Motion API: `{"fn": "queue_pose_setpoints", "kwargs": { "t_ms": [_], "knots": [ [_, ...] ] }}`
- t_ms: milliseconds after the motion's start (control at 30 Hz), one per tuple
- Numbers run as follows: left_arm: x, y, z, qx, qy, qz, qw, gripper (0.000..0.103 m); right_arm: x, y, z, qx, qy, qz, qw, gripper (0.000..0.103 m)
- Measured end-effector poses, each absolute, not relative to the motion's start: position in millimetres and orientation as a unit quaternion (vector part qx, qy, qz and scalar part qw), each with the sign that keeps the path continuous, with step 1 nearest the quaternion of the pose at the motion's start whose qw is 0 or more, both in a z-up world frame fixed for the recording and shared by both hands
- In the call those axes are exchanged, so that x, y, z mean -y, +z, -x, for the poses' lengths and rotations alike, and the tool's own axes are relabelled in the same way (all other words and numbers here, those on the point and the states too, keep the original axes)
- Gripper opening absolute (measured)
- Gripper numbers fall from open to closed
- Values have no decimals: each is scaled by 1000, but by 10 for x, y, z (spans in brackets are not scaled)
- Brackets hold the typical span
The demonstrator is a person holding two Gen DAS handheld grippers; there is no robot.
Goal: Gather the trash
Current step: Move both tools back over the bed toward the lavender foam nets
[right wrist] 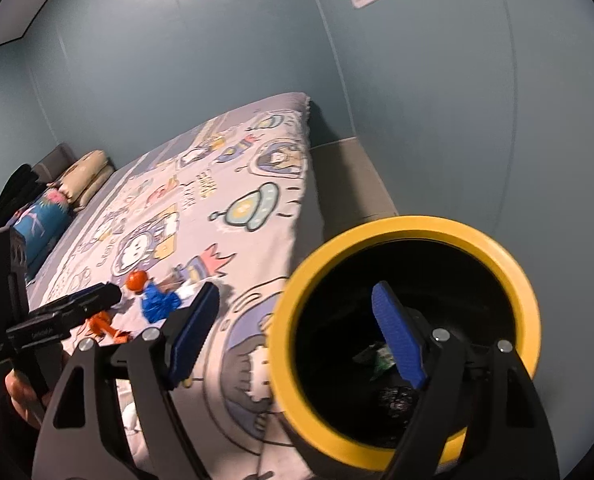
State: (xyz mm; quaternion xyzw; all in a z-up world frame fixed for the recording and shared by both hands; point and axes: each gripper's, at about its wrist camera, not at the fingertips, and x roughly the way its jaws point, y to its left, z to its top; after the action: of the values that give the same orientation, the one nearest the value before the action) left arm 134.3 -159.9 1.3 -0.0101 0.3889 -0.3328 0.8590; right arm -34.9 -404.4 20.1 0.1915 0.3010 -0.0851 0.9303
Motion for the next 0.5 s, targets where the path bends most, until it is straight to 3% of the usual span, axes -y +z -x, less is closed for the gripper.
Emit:
{"fn": "queue_pose_setpoints", "kwargs": {
  "t_ms": [500],
  "knots": [
    [377,246,-1616,-363,-200,5,910,95,3134,470,129,-296,-14,-137,945,79]
  ]
}}
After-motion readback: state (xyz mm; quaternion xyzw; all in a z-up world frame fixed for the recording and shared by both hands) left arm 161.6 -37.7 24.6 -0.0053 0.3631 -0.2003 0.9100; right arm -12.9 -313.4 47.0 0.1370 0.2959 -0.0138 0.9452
